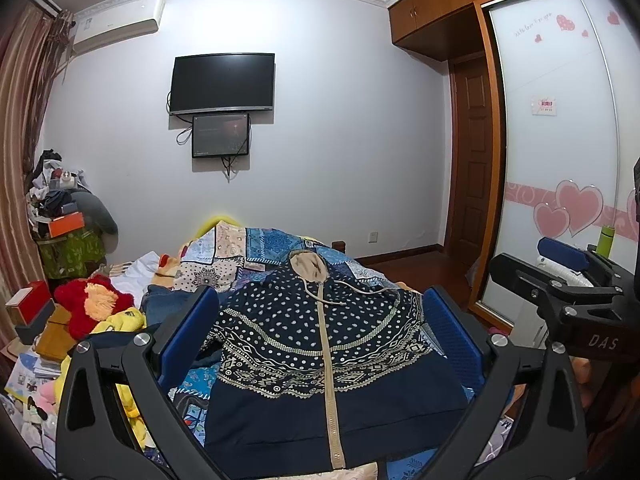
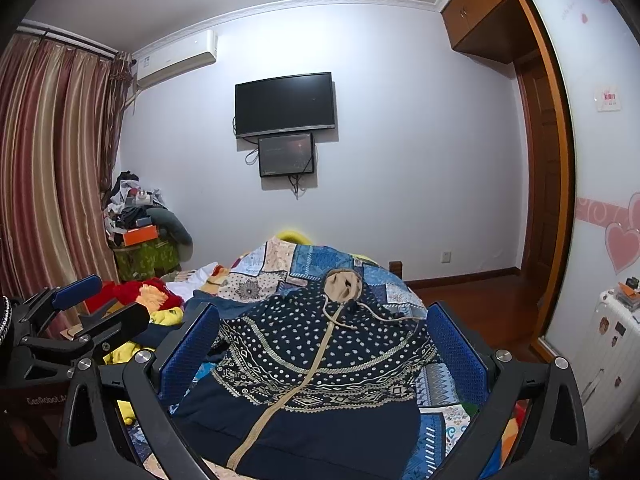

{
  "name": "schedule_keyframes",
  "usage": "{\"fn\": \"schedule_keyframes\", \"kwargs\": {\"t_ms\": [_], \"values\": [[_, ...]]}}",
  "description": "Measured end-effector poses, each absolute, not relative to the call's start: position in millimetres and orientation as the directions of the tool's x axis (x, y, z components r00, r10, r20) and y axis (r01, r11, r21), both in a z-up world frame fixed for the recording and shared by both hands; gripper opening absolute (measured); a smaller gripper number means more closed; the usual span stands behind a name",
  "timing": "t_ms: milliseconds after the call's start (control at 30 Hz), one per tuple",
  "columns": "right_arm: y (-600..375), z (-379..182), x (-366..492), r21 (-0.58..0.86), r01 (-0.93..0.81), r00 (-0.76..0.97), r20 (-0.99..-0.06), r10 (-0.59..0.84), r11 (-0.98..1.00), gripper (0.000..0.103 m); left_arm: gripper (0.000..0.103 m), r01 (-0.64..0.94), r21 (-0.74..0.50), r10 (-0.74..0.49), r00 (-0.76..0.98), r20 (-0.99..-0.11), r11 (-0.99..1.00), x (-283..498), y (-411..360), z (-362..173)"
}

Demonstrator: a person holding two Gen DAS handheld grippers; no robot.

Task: Fold large clothes

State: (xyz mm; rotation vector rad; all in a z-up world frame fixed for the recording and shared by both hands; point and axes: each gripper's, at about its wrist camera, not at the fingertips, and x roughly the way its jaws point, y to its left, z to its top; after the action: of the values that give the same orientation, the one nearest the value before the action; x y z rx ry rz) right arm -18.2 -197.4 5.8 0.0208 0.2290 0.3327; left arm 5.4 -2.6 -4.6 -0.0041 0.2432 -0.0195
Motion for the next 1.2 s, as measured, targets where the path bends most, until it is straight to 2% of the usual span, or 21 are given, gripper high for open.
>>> {"fn": "schedule_keyframes", "kwargs": {"t_ms": [1200], "values": [[-197.6,6.5,-21.9,0.042,-0.323,0.922,-0.213,0.325,0.945,0.103,0.103,0.012,-0.027,-0.018,0.97,-0.241,1.0,8.0,2.6,-5.4]]}}
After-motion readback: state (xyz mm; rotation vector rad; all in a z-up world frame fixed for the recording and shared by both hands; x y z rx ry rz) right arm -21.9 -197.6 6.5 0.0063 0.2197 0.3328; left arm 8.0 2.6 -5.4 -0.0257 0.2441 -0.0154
